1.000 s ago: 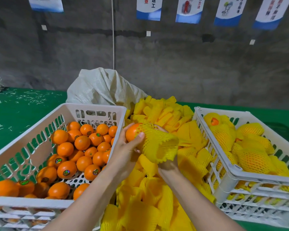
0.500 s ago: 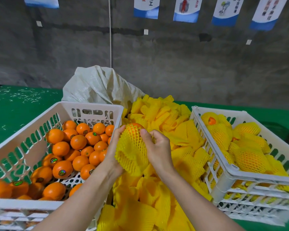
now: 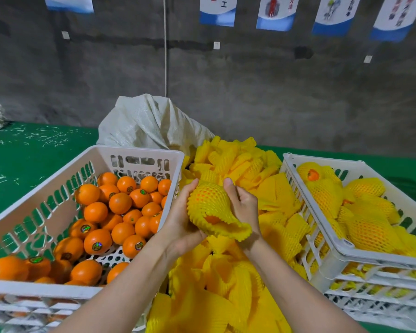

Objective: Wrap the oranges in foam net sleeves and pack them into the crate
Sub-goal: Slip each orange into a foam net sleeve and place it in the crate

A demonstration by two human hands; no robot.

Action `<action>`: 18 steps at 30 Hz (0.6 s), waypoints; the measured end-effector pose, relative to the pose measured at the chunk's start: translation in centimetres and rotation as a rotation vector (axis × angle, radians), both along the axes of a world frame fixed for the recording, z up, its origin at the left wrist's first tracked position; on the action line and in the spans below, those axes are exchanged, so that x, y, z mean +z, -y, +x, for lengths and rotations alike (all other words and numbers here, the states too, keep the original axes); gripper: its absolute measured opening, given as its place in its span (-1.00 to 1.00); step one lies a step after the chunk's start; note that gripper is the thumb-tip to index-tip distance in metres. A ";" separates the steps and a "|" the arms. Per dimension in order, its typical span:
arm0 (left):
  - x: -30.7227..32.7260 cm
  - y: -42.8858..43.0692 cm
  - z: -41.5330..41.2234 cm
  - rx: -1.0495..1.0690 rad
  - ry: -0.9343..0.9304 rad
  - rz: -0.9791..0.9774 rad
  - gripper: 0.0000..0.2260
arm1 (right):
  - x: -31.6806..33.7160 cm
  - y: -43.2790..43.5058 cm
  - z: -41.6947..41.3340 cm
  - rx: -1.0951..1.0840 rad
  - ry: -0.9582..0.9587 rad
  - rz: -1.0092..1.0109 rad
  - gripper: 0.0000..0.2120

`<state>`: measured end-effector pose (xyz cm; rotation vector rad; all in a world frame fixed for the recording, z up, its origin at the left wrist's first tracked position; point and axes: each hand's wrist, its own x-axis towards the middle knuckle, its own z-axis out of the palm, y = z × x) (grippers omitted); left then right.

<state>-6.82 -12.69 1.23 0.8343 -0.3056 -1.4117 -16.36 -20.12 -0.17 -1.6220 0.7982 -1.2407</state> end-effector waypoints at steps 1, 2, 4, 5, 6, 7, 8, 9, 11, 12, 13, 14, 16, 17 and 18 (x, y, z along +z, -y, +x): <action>0.0 0.1 0.0 0.006 -0.007 0.002 -0.63 | 0.0 0.0 0.1 0.000 0.015 0.018 -0.57; 0.1 0.3 -0.1 0.027 -0.017 0.003 -0.63 | 0.0 0.0 0.3 0.002 0.033 0.039 -0.57; -0.2 1.0 0.0 0.098 -0.019 -0.003 -0.58 | -0.3 -0.1 0.6 0.021 0.069 0.079 -0.61; -0.4 1.2 0.0 0.125 -0.017 -0.011 -0.54 | -0.3 -0.3 0.7 0.032 0.077 0.086 -0.63; -0.4 1.3 0.1 0.141 -0.014 -0.011 -0.51 | -0.4 -0.4 0.8 0.046 0.080 0.079 -0.64; -0.4 1.3 0.1 0.148 -0.011 -0.007 -0.51 | -0.5 -0.5 0.8 0.059 0.080 0.058 -0.65; -0.4 1.3 0.2 0.149 -0.012 -0.002 -0.52 | -0.6 -0.5 0.8 0.068 0.078 0.029 -0.65; -0.4 1.4 0.3 0.146 -0.012 0.004 -0.52 | -0.6 -0.5 0.7 0.078 0.076 0.005 -0.65; -0.3 1.3 0.4 0.121 -0.006 0.000 -0.50 | -0.7 -0.4 0.7 0.099 0.063 -0.013 -0.64; -0.3 1.2 0.4 0.109 0.004 0.004 -0.48 | -0.7 -0.4 0.8 0.115 0.051 -0.007 -0.64; -0.3 1.2 0.4 0.107 0.015 0.024 -0.48 | -0.7 -0.4 0.8 0.127 0.027 -0.002 -0.64; -0.2 1.2 0.4 0.113 0.037 0.051 -0.51 | -0.6 -0.4 0.8 0.135 -0.008 0.009 -0.64; -0.2 1.0 0.7 0.136 0.104 0.095 -0.65 | -0.1 -0.2 0.4 0.190 -0.057 0.113 -0.60; -0.3 1.0 0.8 0.154 0.133 0.112 -0.71 | 0.4 -0.2 0.1 0.246 -0.074 0.223 -0.56; -0.4 1.0 0.9 0.177 0.158 0.126 -0.75 | 0.8 -0.1 -0.2 0.291 -0.095 0.328 -0.50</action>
